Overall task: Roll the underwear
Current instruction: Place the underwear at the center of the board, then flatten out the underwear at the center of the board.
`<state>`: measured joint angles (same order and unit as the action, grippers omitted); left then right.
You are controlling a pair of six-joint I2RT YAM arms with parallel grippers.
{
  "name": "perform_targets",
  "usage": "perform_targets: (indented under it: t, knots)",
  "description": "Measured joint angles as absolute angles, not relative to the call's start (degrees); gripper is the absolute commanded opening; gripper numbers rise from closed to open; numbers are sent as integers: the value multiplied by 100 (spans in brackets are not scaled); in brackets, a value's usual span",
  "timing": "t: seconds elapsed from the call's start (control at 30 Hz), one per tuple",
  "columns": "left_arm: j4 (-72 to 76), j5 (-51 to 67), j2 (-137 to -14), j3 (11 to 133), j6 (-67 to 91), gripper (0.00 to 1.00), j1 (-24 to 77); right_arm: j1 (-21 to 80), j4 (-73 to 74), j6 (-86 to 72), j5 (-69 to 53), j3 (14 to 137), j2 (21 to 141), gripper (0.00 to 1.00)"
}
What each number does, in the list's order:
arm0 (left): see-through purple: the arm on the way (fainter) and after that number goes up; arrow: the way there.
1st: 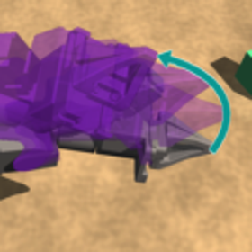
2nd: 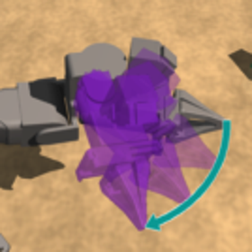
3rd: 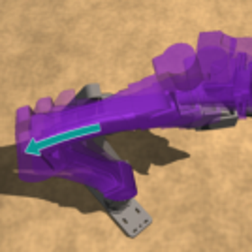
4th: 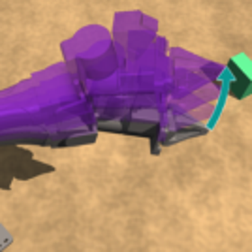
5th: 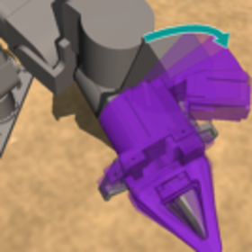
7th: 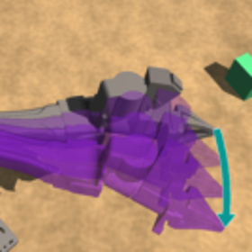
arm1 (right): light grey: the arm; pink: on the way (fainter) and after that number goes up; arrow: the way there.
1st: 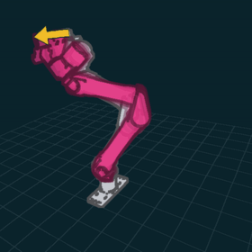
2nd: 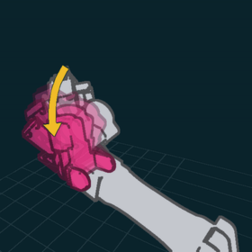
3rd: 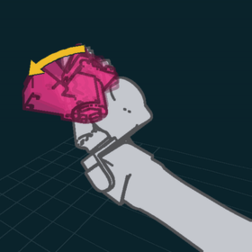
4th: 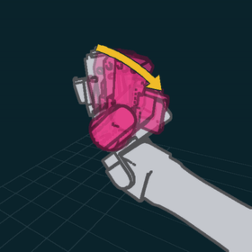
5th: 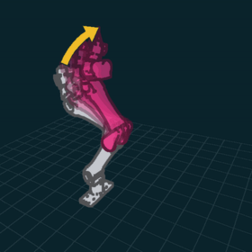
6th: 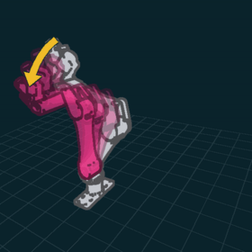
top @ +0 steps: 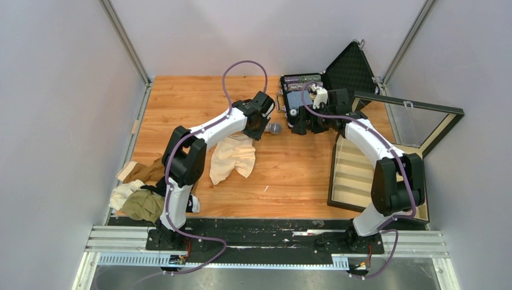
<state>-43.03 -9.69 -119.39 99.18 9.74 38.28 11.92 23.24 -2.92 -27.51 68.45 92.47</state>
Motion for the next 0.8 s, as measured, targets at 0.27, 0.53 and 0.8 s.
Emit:
perform_targets:
  t: [0.27,0.53,0.8]
  knots:
    - [-4300,-1236,-11942,9918,906,14,3824,1184,2290,-294,-2751,6829,9247,79]
    - [-4298,-1321,-11948,9918,714,0,3824,1181,2217,-292,-2812,6829,9277,76]
    - [-4447,-1240,-11330,9574,403,0,3562,1466,2099,-340,-2895,7192,9992,63]
